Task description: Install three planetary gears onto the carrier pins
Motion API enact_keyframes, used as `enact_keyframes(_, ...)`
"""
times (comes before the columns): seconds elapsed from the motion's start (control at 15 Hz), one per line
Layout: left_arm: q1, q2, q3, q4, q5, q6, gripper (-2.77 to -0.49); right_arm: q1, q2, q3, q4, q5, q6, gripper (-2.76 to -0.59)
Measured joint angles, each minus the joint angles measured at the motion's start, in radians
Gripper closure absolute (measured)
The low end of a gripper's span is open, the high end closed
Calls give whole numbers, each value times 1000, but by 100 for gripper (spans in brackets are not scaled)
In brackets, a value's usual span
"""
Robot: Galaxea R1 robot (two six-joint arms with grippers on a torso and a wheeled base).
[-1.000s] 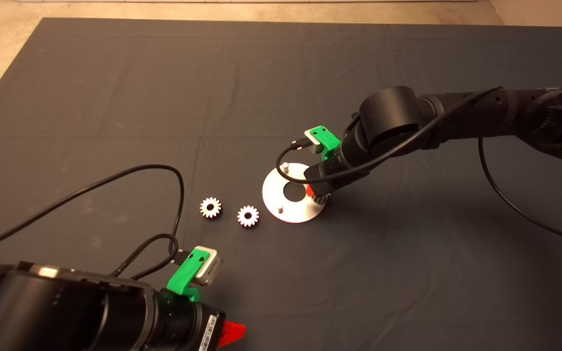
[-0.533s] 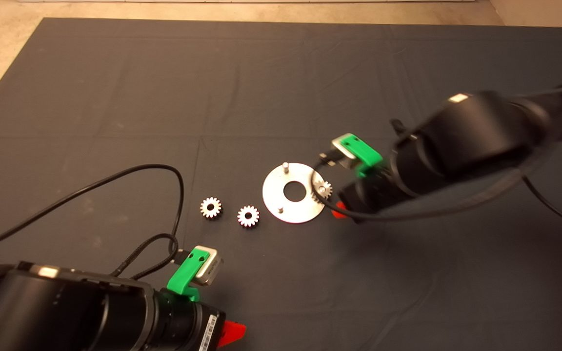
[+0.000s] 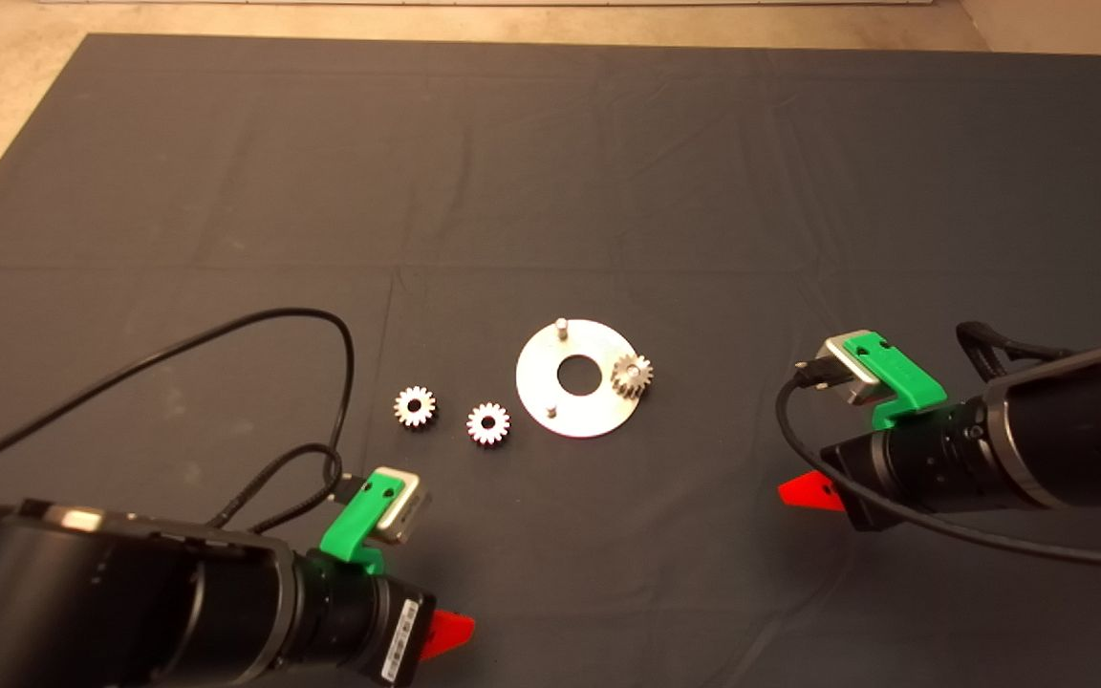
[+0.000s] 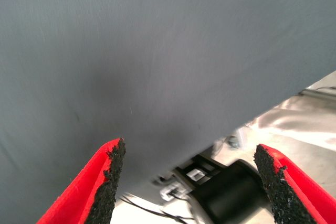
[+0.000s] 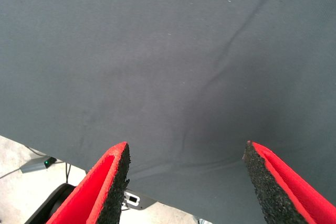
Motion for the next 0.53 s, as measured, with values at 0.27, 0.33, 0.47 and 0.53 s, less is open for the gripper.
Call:
enact_keyframes(0.27,-43,3,-20,-42,3,126,-175,0,-7,3,2,-5,30,-160)
enact_keyframes(0.33,-50,3,-48,-76,10,176,-175,0,-4,3,2,-4,30,-160)
enact_keyframes(0.47,-101,8,-114,-160,36,277,-175,-1,-7,3,4,-4,32,-160)
enact_keyframes(0.53,-136,20,-146,-197,53,317,-175,-1,-8,3,4,-5,32,-160)
